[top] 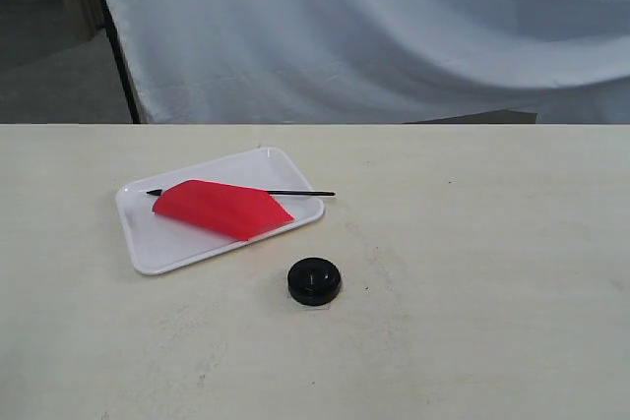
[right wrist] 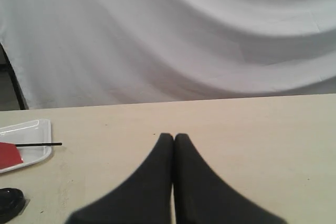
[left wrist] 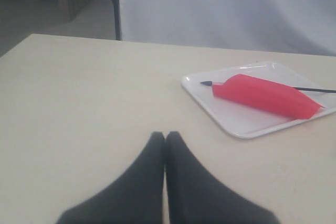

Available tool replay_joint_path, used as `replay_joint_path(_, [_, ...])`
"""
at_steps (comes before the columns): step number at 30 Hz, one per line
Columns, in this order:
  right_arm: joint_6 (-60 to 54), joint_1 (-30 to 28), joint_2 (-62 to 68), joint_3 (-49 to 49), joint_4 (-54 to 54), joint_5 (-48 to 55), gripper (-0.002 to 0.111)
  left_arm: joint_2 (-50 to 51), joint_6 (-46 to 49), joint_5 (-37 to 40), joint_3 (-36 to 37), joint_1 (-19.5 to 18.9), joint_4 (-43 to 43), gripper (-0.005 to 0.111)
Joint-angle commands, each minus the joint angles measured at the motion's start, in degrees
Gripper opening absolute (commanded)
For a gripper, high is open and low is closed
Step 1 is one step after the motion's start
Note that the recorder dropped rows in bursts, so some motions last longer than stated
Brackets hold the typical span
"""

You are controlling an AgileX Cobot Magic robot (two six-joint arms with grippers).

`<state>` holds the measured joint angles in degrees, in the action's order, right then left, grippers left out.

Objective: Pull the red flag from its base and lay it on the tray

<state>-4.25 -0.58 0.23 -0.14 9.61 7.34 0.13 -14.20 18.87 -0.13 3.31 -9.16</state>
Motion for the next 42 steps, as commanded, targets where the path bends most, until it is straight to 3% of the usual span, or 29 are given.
replay_joint_path(1, [0.35,0.04,-0.23,0.14,-0.63,0.67,0.0,-0.13,0.18,-0.06,0.13,0.22,0.01,0.0])
replay_joint_path(26, [1.46,0.04,-0.23,0.14,0.84,8.54,0.0,-0.13,0.18,-0.06,0.13,0.22,0.01,0.0])
replay_joint_path(42, [1.46,0.04,-0.23,0.14,0.84,8.4,0.0,-0.13,0.18,-0.06,0.13,0.22,0.01,0.0])
